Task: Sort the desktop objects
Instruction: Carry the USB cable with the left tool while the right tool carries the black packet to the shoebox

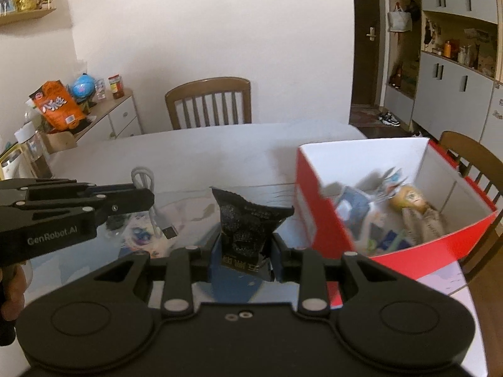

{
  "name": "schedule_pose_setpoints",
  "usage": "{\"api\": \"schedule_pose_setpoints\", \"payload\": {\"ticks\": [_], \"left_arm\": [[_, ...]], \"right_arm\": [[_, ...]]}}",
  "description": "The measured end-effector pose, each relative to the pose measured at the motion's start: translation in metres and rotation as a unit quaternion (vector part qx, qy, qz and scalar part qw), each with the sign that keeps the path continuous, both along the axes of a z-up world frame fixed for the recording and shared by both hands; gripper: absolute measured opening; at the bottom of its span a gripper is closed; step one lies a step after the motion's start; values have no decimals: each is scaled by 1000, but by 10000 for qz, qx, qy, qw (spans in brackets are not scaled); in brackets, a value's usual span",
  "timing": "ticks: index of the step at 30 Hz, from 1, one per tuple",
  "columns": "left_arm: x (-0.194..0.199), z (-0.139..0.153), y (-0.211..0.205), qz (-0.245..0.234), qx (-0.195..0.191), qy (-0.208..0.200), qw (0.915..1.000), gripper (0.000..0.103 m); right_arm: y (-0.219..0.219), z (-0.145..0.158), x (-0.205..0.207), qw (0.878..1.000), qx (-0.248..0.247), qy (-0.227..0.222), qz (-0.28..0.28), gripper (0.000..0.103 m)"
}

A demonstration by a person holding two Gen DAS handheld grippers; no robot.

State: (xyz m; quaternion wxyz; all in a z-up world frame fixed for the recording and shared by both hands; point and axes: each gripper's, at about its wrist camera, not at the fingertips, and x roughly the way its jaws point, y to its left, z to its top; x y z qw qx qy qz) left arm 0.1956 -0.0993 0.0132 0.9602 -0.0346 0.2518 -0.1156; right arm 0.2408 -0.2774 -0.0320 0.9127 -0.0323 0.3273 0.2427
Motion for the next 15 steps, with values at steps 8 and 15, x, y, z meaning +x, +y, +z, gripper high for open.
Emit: {"api": "schedule_pose_setpoints", "payload": {"ticks": [8, 15], "left_arm": [[23, 9, -45, -184, 27, -112, 9998, 9], [45, 14, -78, -293, 52, -187, 9994, 9]], "right_arm": [[-43, 7, 17, 9999, 59, -112, -102, 31], [-81, 9, 36, 9997, 57, -153, -206, 31]]}}
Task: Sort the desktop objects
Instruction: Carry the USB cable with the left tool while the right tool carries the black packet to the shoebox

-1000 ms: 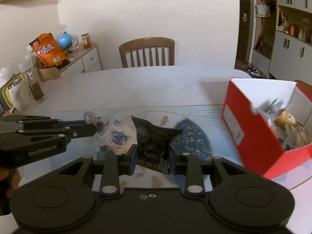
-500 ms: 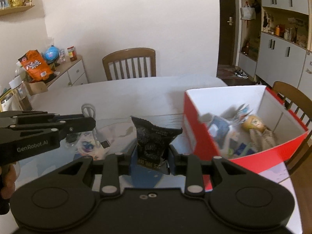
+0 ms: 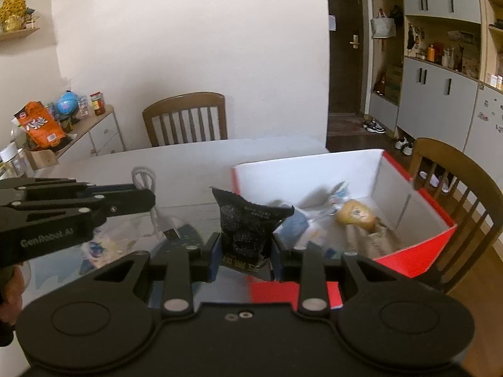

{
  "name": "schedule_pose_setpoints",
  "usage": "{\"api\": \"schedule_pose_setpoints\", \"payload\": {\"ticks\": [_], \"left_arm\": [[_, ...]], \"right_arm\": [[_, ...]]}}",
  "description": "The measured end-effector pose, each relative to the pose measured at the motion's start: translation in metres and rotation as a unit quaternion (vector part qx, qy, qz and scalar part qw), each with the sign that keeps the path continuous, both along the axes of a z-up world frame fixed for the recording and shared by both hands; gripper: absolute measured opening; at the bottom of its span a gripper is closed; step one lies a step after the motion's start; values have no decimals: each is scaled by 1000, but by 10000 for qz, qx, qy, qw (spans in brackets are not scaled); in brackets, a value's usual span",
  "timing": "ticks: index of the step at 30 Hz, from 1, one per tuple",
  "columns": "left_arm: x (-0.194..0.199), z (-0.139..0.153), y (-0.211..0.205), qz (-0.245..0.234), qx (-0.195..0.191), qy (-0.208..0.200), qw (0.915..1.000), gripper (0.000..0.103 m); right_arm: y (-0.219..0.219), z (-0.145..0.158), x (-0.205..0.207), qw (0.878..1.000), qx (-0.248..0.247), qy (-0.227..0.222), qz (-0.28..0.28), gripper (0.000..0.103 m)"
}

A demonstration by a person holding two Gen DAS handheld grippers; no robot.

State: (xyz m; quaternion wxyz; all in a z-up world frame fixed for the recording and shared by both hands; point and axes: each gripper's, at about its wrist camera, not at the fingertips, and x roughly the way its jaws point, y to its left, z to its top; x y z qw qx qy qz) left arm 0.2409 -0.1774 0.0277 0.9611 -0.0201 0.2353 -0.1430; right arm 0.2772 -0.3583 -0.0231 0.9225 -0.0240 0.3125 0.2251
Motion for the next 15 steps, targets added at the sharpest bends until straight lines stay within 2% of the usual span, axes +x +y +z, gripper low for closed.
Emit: {"api": "schedule_pose_setpoints", "payload": {"ticks": [15], "left_arm": [[44, 2, -47, -277, 89, 171, 9994, 9]], "right_arm": [[-52, 4, 63, 9984, -94, 526, 177, 31]]}}
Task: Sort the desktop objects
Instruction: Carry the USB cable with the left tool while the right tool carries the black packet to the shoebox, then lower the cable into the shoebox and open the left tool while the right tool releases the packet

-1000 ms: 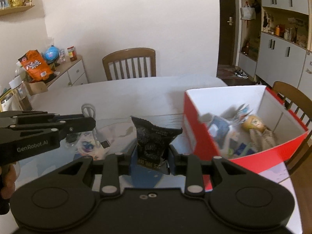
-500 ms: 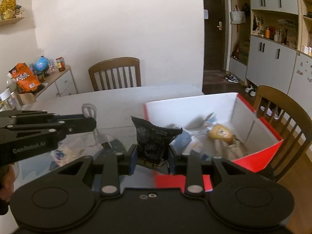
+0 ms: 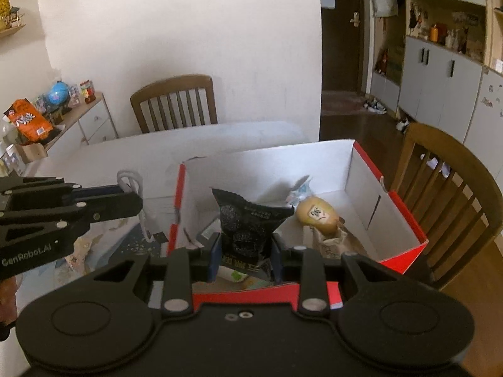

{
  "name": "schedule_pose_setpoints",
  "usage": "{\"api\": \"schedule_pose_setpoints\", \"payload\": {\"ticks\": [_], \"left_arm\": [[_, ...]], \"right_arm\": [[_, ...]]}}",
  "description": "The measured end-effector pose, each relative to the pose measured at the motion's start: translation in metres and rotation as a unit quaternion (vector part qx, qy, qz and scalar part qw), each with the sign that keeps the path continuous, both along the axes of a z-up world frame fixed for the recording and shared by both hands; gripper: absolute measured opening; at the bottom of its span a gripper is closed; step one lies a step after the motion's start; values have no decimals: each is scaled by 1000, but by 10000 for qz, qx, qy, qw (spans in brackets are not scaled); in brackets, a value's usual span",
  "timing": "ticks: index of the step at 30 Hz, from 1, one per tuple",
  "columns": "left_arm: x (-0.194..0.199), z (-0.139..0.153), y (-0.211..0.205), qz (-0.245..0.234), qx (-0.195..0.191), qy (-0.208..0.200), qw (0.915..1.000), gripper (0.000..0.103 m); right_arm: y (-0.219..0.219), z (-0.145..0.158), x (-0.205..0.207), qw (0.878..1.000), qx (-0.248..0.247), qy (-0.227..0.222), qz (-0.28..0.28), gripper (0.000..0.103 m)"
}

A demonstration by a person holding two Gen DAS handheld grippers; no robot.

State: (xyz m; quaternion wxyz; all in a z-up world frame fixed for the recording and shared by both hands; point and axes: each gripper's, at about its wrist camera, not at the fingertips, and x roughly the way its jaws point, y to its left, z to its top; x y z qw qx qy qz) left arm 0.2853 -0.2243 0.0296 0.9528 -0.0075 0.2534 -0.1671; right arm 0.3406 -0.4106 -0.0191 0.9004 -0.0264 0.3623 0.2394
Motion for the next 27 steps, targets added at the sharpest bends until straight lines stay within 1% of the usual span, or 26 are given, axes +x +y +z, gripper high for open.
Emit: {"api": "schedule_pose_setpoints", "payload": {"ticks": [3, 8, 12, 16, 18, 23, 27], "left_arm": [[8, 1, -5, -44, 5, 33, 10000, 9], [23, -2, -10, -132, -46, 225, 9996, 9], [32, -7, -14, -208, -23, 364, 9991, 9], [42, -13, -21, -229, -23, 543, 9983, 9], [48, -18, -23, -216, -69, 666, 9975, 9], [64, -31, -30, -239, -97, 1012, 9945, 9], [76, -42, -36, -262, -42, 1291, 9913, 9]], "right_arm": [[-5, 6, 10, 9999, -87, -83, 66, 31], [-11, 10, 24, 9994, -211, -203, 170, 31], [-12, 8, 38, 9989, -314, -144, 312, 31], [-11, 6, 51, 9975, -416, 39, 578, 31], [-10, 3, 58, 9960, -466, 204, 731, 31], [-8, -13, 71, 9909, -587, 680, 1003, 31], [-9, -25, 78, 9873, -697, 902, 1104, 31]]}}
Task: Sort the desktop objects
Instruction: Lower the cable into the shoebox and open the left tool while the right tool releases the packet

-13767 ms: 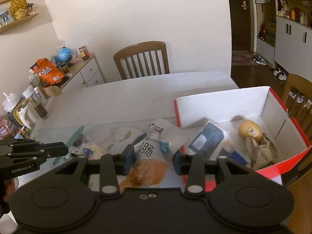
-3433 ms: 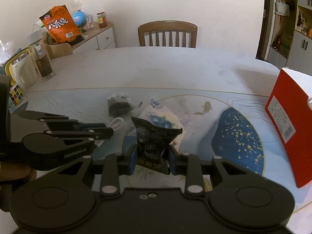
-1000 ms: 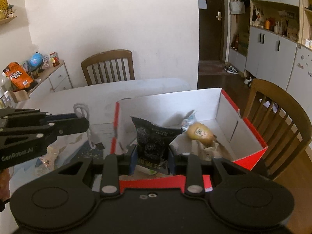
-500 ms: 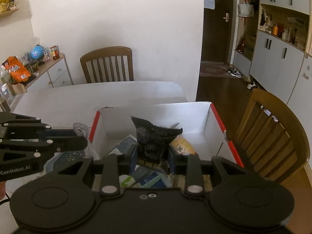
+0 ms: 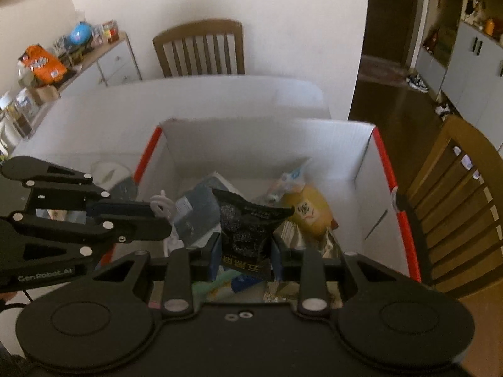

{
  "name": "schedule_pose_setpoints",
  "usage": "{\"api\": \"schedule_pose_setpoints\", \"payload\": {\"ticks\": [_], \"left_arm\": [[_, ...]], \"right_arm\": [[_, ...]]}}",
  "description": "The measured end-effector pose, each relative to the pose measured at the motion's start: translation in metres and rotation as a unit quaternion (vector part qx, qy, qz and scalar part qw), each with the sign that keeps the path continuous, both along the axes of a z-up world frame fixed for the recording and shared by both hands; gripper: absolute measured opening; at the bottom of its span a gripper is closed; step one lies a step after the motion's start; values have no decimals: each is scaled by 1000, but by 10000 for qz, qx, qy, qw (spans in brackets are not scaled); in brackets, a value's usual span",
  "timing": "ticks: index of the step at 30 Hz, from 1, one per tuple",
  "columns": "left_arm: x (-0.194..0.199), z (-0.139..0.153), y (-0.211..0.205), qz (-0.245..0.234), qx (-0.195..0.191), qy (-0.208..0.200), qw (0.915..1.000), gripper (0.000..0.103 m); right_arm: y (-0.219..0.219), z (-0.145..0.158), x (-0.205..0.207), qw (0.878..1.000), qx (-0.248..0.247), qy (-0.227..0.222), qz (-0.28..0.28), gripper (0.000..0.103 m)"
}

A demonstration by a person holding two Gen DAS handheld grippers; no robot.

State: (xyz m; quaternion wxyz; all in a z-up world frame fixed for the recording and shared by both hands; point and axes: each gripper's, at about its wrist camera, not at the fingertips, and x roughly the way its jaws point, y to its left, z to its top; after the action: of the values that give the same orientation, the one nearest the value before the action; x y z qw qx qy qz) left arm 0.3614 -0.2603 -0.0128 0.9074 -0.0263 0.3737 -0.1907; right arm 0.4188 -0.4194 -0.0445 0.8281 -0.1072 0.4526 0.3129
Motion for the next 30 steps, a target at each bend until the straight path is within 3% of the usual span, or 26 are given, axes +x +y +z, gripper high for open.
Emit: {"api": "schedule_pose_setpoints", "payload": {"ticks": [8, 30], "left_arm": [[16, -17, -12, -190, 125, 441, 9988, 9], [41, -35, -23, -301, 344, 984, 9941, 9]], "right_arm": [[1, -21, 21, 9994, -254, 191, 98, 31], [28, -59, 62, 9950, -608, 660, 433, 31]]}}
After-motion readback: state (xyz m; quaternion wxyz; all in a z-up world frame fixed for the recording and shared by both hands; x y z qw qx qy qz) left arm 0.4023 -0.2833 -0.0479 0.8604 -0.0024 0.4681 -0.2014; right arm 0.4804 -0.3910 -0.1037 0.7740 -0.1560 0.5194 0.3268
